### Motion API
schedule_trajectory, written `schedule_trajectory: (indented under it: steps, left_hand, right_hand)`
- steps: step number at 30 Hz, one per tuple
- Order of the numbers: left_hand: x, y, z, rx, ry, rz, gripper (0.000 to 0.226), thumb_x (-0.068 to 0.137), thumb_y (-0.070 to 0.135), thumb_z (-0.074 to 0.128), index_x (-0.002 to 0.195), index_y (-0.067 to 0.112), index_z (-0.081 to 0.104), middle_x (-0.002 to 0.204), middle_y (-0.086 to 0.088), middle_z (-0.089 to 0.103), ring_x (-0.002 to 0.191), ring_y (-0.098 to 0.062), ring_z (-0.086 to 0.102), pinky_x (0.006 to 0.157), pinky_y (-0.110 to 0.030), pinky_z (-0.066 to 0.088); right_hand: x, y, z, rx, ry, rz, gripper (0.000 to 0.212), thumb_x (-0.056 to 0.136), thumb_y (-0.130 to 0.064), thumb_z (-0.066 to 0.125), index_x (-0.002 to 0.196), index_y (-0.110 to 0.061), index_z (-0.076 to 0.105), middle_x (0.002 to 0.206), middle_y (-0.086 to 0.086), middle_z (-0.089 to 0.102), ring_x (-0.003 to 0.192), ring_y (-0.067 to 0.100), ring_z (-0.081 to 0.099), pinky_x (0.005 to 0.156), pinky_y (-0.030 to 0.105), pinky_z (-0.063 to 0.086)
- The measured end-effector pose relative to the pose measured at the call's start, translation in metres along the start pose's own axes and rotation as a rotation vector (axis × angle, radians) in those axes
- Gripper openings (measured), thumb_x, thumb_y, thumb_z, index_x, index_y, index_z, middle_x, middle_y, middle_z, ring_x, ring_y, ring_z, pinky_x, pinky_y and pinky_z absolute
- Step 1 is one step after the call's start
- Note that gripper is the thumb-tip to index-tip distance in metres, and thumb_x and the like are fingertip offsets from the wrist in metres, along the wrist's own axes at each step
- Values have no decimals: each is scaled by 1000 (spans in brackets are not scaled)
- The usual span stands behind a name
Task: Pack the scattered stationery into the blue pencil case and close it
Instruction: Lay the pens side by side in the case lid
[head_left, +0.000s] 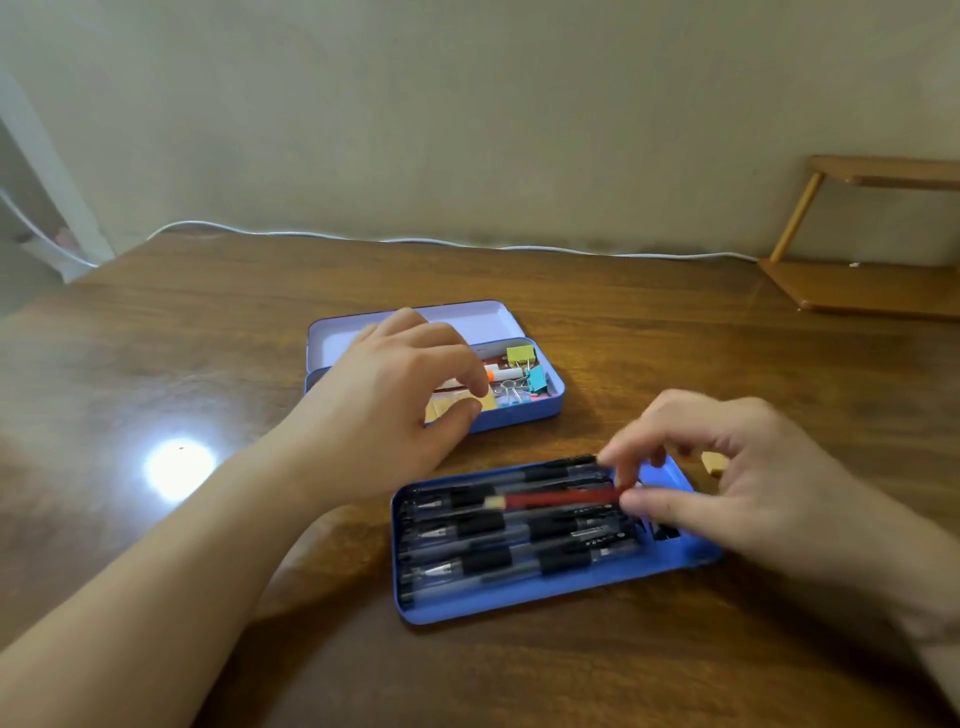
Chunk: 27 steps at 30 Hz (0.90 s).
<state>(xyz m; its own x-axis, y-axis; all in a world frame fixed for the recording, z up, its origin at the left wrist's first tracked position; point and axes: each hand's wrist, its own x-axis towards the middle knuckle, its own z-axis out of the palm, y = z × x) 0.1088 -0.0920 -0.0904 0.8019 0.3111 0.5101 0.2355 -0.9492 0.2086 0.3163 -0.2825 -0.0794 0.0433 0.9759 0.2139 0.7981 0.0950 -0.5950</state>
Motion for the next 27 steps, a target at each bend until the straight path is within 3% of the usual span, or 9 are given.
schedule_trajectory:
  steps: [3, 7, 11, 17, 22, 27]
  left_hand:
    - [1, 0, -1, -49, -56, 46, 15, 87, 22, 59, 95, 25, 71, 96, 10, 67, 91, -20, 52, 80, -42, 47]
    - [-1, 5, 1, -108, -200, 156, 20, 91, 18, 55, 103, 26, 70, 103, 13, 67, 101, -17, 53, 86, -45, 45]
    - [-2, 9, 4, -166, -269, 204, 26, 93, 13, 53, 111, 24, 69, 109, 13, 67, 110, -12, 52, 95, -40, 41]
    - [-2, 13, 4, -196, -382, 230, 41, 83, 3, 51, 112, 25, 71, 109, 14, 69, 114, -8, 54, 100, -35, 40]
    - [-1, 15, 2, -181, -378, 225, 40, 81, 4, 53, 109, 26, 72, 105, 14, 71, 110, -7, 57, 98, -34, 42]
    - [-1, 17, 1, -192, -365, 190, 39, 79, 6, 52, 104, 26, 74, 97, 11, 72, 104, -6, 60, 95, -27, 42]
  right_hand:
    - [-4, -9, 15, -15, -130, -79, 30, 76, -23, 81, 98, -41, 71, 95, -18, 66, 101, 8, 62, 82, 18, 49]
    - [-2, -13, 24, -109, -132, -226, 25, 78, -26, 75, 101, -35, 70, 89, -22, 66, 95, 10, 59, 75, 25, 51]
    - [-2, -14, 27, -167, -143, -252, 19, 81, -35, 70, 100, -34, 70, 93, -22, 65, 95, 9, 57, 77, 27, 50]
    - [3, 11, 6, -289, 141, -28, 22, 87, -44, 54, 99, -38, 72, 92, -25, 63, 95, 4, 57, 79, 35, 51]
    - [4, 20, 8, -331, 45, 73, 22, 89, -38, 58, 106, -41, 71, 93, -29, 57, 97, -2, 52, 83, 31, 48]
    - [4, 19, 9, -324, -11, 72, 25, 90, -41, 55, 111, -46, 68, 96, -31, 56, 100, -1, 49, 86, 36, 47]
